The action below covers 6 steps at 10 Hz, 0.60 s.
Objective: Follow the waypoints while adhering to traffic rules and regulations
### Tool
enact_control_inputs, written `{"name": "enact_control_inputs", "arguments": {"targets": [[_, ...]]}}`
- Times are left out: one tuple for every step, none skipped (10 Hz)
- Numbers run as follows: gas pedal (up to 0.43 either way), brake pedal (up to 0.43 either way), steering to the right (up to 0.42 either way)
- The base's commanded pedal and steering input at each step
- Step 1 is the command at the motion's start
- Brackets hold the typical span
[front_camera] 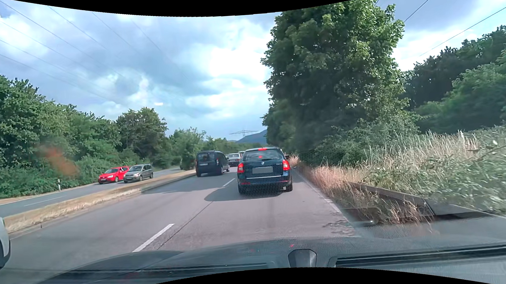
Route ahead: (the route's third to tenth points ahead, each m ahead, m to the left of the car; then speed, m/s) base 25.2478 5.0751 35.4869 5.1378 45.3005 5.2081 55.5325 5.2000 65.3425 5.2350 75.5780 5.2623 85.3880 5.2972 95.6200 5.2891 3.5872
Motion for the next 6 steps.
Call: {"name": "enact_control_inputs", "arguments": {"targets": [[0.0,0.128,-0.004],[0.0,0.146,-0.004],[0.0,0.152,-0.004],[0.0,0.152,-0.004],[0.0,0.165,-0.004],[0.0,0.165,-0.002]]}}
